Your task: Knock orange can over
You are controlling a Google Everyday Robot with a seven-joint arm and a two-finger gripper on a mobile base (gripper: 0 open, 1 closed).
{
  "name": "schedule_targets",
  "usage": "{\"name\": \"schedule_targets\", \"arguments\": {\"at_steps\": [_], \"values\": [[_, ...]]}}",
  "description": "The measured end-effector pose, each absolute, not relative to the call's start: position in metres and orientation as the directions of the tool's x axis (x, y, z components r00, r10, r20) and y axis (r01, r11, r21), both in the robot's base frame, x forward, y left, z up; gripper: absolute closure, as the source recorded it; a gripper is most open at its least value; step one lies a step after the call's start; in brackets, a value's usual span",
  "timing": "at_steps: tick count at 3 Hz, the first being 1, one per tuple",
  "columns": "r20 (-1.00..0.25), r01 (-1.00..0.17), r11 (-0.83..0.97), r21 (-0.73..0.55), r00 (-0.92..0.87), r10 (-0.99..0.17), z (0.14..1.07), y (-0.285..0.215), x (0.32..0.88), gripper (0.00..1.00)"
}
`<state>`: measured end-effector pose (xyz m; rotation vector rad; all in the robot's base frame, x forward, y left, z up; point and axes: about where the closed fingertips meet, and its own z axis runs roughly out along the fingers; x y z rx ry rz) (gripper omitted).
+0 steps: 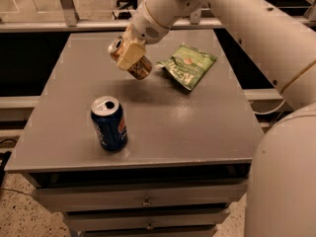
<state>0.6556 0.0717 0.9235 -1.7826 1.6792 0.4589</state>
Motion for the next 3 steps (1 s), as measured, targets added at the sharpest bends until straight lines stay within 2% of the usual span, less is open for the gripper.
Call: {"name": "schedule_targets", "arguments": {"at_steps": [1,2,3], "values": [[-0.523,-0.974,-0.079,-0.212,0.182,-0.833,0.906,0.073,0.646,1.0],[-0.457,-0.971,-0.146,-0.19,0.219,-0.862,0.886,0.084,0.64,0.98],[-0.42,-0.969,-0.183,-0.163,0.236,-0.876,0.868,0.096,0.636,0.69]]}}
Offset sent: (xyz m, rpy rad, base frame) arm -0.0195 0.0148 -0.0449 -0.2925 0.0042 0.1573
